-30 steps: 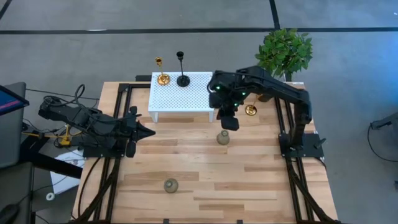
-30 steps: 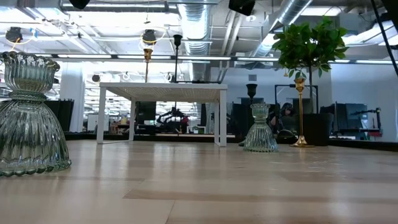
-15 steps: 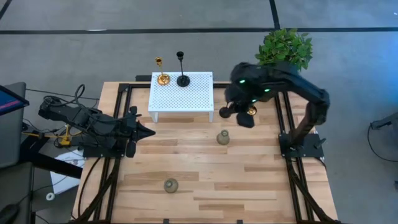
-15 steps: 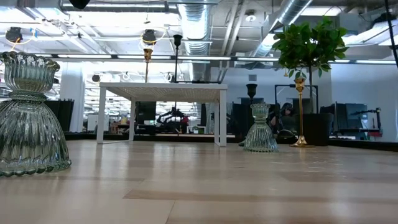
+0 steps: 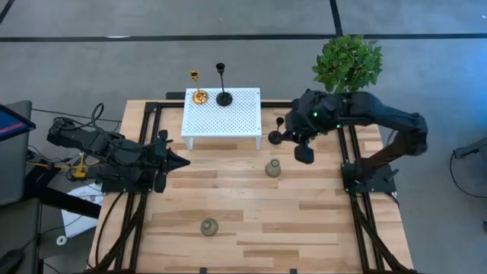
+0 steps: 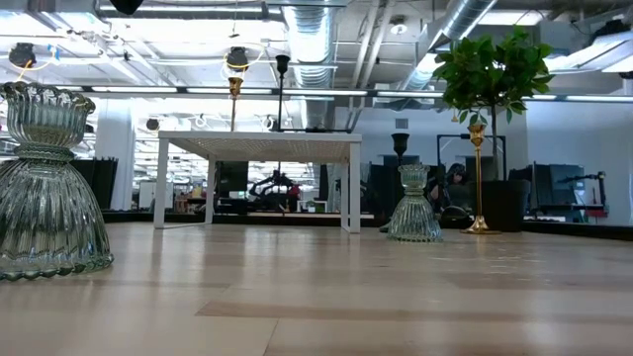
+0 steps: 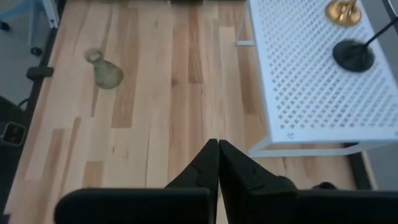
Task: Pick & Place candle stick holders
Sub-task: Put the top transparent candle holder on the shelf
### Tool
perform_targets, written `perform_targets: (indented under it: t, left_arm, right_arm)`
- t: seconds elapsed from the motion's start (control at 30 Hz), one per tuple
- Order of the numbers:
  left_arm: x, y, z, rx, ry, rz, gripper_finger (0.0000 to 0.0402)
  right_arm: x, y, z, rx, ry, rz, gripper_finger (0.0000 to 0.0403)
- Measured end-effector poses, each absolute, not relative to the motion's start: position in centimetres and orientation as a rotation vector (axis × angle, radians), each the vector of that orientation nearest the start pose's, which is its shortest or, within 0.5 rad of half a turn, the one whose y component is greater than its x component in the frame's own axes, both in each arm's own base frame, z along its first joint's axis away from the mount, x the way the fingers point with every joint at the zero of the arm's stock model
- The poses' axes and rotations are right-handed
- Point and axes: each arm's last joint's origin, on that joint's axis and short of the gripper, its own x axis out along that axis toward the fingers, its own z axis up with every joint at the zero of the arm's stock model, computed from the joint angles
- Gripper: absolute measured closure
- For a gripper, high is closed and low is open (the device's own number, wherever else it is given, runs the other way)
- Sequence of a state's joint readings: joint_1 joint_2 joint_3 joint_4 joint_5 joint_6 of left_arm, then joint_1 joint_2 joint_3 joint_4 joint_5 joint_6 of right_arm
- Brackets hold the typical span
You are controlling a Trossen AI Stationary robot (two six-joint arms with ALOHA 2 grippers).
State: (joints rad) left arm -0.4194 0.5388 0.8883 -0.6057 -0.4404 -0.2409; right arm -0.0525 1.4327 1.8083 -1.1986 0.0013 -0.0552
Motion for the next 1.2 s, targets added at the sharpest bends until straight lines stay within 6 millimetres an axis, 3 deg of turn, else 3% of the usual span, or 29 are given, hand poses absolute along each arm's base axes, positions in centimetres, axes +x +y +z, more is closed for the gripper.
perform_targets:
  t: [0.27,0.47,0.9,1.2]
  left_arm:
    - [9.1,-2.7,35.5,-0.133,0.228,0.049,0.0396]
    - [9.1,-2.7,35.5,-0.133,0.228,0.049,0.0396]
    - [9.1,-2.7,35.6,-0.134,0.227,0.049,0.0396]
    - [9.1,-2.7,35.6,-0.133,0.228,0.049,0.0396]
  right_arm:
    - [24.5,-2.0,39.5,0.061,0.747,-0.09,0.0402]
    - [24.9,-2.1,36.7,0.07,0.82,-0.094,0.0402]
    - [28.0,-1.8,31.1,0.15,1.149,-0.001,0.0403]
    - [30.5,-1.2,27.7,0.067,1.267,0.069,0.0403]
